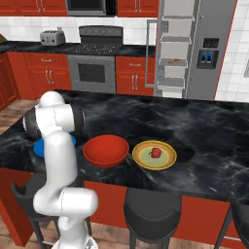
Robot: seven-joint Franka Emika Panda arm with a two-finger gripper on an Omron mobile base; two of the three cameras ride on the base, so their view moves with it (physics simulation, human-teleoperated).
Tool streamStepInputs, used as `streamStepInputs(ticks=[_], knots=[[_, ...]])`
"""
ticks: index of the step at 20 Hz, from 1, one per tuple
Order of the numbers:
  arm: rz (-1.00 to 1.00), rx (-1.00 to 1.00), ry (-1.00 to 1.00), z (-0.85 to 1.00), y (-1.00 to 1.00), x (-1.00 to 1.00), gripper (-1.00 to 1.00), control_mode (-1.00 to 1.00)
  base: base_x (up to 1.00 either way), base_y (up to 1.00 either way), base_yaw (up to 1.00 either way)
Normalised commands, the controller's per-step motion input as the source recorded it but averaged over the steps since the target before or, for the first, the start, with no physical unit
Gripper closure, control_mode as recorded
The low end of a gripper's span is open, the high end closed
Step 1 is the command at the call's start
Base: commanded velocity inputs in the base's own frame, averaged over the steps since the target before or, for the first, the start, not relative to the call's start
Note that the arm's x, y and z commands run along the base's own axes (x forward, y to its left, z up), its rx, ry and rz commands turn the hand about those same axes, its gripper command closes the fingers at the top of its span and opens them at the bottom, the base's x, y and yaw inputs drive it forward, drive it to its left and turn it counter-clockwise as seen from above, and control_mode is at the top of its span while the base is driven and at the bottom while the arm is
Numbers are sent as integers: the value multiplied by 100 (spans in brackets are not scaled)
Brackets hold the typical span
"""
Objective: Pick the chicken drumstick and bell pepper from their plates and place them in the bowl. Then put the bowl in the fridge.
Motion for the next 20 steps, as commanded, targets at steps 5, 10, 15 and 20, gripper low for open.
streamStepInputs(ticks=[5,10,15,20], knots=[[0,0,0,-31,1,0,100,-100,0,0,0],[0,0,1,-20,0,-13,100,-100,0,0,0],[0,0,10,-3,-1,-17,100,-100,0,0,0],[0,3,6,9,-9,-21,100,-100,0,0,0]])
